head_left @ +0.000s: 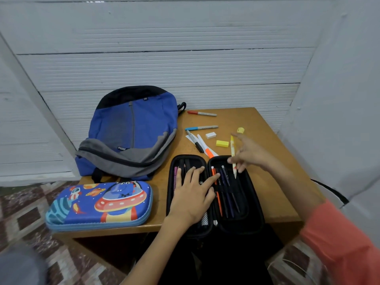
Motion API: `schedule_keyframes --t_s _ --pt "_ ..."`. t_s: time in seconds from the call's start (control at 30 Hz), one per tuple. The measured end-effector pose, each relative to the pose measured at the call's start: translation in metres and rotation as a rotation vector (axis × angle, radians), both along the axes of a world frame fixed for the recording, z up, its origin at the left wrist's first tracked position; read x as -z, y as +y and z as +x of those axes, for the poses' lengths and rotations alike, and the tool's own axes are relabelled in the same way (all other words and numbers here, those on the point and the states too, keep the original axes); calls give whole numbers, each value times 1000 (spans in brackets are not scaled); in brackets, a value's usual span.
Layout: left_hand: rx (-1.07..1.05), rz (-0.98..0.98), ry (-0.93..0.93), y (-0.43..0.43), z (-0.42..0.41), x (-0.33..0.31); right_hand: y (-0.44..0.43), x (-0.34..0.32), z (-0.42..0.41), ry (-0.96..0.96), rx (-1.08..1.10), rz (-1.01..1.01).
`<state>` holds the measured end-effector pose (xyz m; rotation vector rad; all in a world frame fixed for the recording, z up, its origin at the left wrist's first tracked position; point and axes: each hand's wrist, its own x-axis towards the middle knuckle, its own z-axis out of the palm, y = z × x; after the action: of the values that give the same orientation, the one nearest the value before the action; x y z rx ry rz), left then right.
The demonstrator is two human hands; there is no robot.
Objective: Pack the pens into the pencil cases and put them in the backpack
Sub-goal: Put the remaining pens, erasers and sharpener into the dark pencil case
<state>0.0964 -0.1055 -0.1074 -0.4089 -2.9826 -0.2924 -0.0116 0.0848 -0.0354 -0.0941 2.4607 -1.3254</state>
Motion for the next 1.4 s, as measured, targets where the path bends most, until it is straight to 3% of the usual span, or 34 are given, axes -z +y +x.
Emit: schedule_keyframes --t_s 0.3,0.67,0.97,1.4 --pt "2 13 -9 1 0 -1 -4 18 16 84 -29 115" --pt "-8 -17 -23 1 0 -2 1 10 14 -97 -228 204" --pt "-8 4 -16 1 1 -3 -7 22 8 223 39 226" --pt "-8 -7 -22 1 2 -4 -7 19 15 35 -64 315"
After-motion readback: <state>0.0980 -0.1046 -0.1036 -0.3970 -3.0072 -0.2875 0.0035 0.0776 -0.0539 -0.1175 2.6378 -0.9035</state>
